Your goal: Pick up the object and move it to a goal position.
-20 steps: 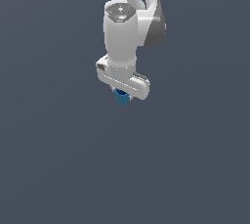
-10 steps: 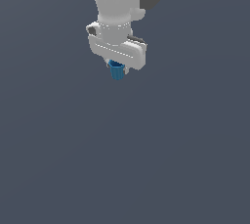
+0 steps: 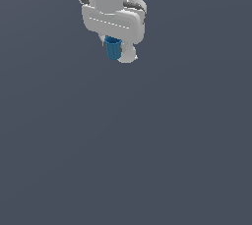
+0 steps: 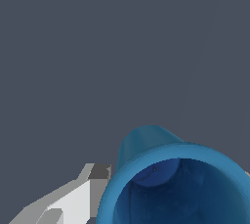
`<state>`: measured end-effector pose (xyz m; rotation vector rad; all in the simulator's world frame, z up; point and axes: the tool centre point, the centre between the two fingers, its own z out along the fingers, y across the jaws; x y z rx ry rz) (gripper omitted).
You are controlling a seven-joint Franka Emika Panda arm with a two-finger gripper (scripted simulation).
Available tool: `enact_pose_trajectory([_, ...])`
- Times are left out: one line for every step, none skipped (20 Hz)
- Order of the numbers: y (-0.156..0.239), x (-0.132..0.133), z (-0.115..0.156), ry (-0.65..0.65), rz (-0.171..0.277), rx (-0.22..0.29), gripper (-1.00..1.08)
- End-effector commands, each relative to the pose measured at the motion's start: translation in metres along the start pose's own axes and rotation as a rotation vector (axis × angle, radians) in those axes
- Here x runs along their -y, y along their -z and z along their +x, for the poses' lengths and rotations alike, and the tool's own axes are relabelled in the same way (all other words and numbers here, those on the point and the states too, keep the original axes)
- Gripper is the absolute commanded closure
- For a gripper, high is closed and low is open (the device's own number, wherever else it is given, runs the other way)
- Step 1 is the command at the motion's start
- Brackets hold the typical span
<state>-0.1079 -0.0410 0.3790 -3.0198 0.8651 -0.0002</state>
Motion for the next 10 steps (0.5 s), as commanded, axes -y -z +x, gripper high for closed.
enact_pose_trajectory([0.0106,-0.0042,-0.0031,0.0,0.0,0.0,1.08])
enact_pose_trajectory([0.0134,-0.0053,-0.0038,0.0,0.0,0.0,1.08])
enact_pose_trajectory([0.0157,-0.0061,-0.0043,0.0,0.0,0.0,1.08])
enact_pose_trajectory([0.0174,-0.0068,-0.0047,0.0,0.0,0.0,1.08])
enact_pose_trajectory([0.0186,-0.0072,-0.0048,0.0,0.0,0.0,1.08])
enact_pose_trajectory([0.0193,-0.0073,-0.0048,0.0,0.0,0.0,1.08])
enact_pose_trajectory([0.0195,-0.007,-0.0048,0.001,0.0,0.0,1.08])
enact_pose_trajectory([0.0192,-0.0067,-0.0044,0.001,0.0,0.0,1.08])
enact_pose_trajectory([0.0186,-0.0064,-0.004,0.001,0.0,0.0,1.08])
enact_pose_trajectory([0.0184,-0.0062,-0.0039,0.001,0.0,0.0,1.08])
